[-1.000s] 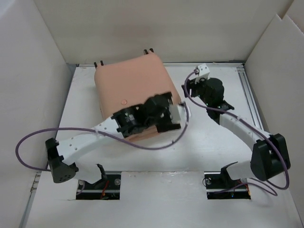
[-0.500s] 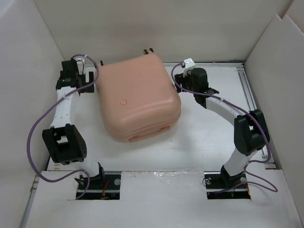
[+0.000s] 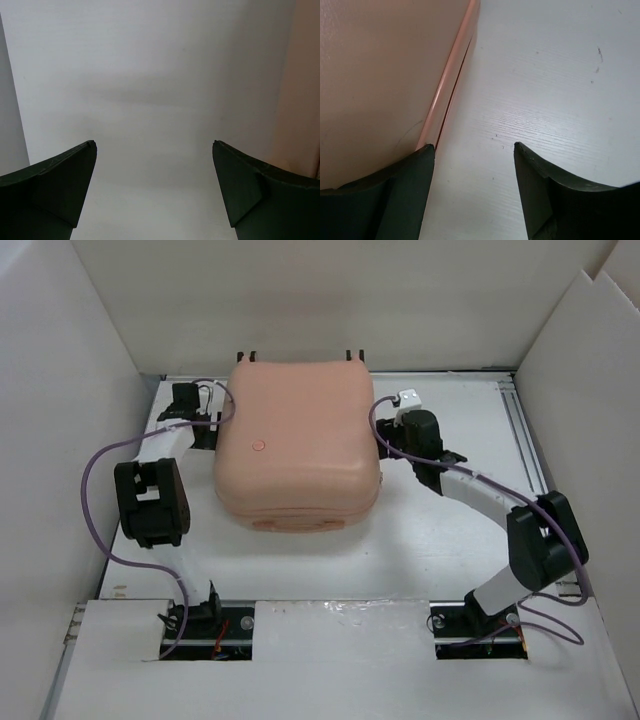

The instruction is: Pack the luggage

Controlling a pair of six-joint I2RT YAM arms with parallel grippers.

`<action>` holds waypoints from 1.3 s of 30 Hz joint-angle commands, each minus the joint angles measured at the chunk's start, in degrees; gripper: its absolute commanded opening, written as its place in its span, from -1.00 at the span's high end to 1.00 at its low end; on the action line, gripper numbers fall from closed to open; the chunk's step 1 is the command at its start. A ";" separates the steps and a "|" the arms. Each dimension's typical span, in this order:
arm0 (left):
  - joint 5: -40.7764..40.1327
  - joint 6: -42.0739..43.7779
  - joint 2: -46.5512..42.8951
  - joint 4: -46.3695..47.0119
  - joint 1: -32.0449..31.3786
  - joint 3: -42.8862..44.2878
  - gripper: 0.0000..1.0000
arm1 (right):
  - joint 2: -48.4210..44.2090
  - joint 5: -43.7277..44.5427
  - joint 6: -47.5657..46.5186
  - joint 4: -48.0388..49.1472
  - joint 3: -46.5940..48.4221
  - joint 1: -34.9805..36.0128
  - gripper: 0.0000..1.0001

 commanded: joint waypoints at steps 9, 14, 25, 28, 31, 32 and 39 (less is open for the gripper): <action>8.55 -6.04 -7.26 -6.65 -2.78 1.81 -1.00 | -6.67 -5.60 -0.27 -0.14 0.14 -2.45 -0.41; 9.06 -9.12 -11.48 -7.19 8.82 4.00 -1.00 | -14.74 -6.30 -3.44 -14.68 3.73 -14.03 -0.47; 12.23 -1.92 -14.83 -13.16 24.40 9.11 -1.00 | -36.45 2.66 -8.63 -42.77 9.46 -24.26 -0.91; 12.23 -0.61 -17.55 -13.69 24.40 5.70 -1.00 | -42.26 2.14 -8.63 -42.77 7.62 -24.26 -0.99; 13.55 -0.07 -21.06 -14.22 24.40 2.44 -1.00 | -46.74 0.38 -7.14 -42.77 6.04 -24.26 -0.99; 14.25 -0.07 -21.94 -14.22 24.40 1.73 -1.00 | -47.45 0.38 -6.18 -42.77 6.03 -24.26 -0.99; 15.57 2.12 -27.31 -15.89 24.40 -1.44 -1.00 | -48.60 2.48 -2.13 -48.29 8.13 -24.26 -0.99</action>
